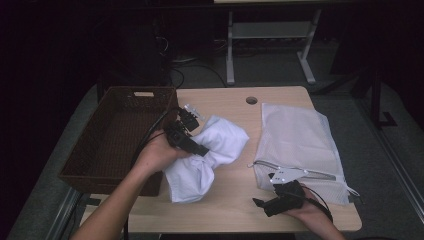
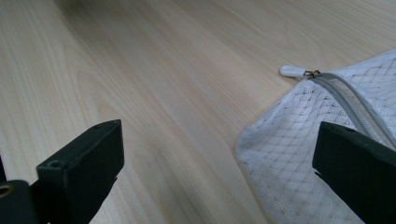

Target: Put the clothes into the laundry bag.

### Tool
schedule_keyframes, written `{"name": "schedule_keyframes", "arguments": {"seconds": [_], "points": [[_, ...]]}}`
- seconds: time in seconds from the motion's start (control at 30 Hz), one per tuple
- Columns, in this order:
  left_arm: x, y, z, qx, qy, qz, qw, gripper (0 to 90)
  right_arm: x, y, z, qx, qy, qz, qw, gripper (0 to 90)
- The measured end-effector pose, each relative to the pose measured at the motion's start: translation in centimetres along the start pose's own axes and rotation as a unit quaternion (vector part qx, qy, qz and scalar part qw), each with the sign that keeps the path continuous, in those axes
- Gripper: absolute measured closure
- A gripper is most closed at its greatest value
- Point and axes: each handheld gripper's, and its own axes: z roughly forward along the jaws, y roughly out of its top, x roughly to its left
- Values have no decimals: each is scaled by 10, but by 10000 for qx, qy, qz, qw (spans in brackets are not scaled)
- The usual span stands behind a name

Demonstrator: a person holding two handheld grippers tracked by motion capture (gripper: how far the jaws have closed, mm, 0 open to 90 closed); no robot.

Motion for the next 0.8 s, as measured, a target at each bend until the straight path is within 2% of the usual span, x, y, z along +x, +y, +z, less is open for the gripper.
{"name": "schedule_keyframes", "arguments": {"seconds": [0.1,0.3,0.53,0.73,0.8], "points": [[-2,-4,16,91,191,-8,9998,623,0,0,-1,0,-8,4,10000,19],[0,-15,46,202,168,-119,9996,623,0,0,-1,1,-6,-4,10000,19],[6,-25,75,350,422,-199,9983,618,-1,0,-1,-13,-21,6,10000,19],[10,-36,98,443,487,-281,9974,605,-2,-1,-3,-20,-43,18,10000,19],[10,-38,100,378,497,-267,9977,599,-3,-1,-4,-32,-70,21,10000,19]]}}
